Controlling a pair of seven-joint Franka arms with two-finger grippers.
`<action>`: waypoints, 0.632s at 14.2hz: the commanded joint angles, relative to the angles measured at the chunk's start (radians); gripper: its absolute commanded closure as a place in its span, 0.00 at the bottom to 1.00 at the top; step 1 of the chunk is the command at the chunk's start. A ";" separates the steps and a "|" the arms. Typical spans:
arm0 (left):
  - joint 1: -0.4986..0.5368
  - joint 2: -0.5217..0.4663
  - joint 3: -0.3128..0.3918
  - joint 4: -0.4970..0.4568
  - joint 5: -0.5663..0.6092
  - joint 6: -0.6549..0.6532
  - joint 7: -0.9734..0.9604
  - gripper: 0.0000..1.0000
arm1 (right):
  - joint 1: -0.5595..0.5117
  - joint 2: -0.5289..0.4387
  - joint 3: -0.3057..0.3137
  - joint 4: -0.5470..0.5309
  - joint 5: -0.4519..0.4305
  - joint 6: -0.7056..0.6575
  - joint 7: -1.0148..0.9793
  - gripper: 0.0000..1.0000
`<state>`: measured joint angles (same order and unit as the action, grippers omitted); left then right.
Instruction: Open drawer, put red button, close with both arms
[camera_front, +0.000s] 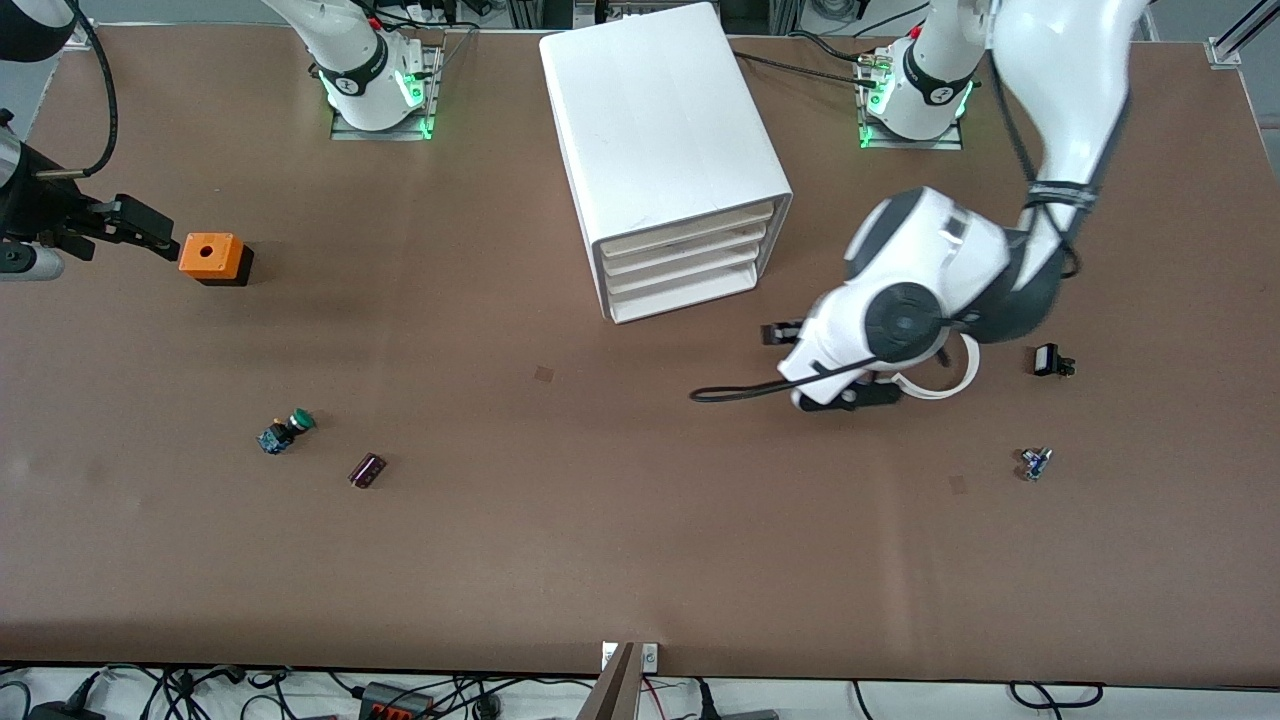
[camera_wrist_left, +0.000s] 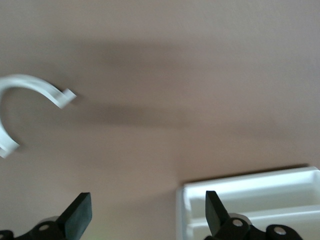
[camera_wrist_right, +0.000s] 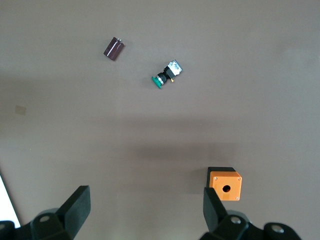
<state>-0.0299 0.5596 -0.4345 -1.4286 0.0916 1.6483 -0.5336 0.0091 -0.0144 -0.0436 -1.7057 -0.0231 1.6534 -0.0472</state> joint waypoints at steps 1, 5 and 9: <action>0.094 -0.053 -0.010 0.023 0.034 -0.053 0.151 0.00 | -0.011 -0.010 0.010 -0.015 -0.015 0.020 -0.011 0.00; 0.202 -0.191 -0.010 0.011 0.040 -0.126 0.338 0.00 | -0.011 -0.012 0.010 -0.017 -0.017 0.029 -0.013 0.00; 0.170 -0.378 0.147 -0.041 -0.021 -0.206 0.544 0.00 | -0.011 -0.013 0.010 -0.026 -0.017 0.032 -0.013 0.00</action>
<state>0.1756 0.3084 -0.3837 -1.3867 0.1108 1.4506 -0.0982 0.0088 -0.0112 -0.0438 -1.7088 -0.0233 1.6707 -0.0472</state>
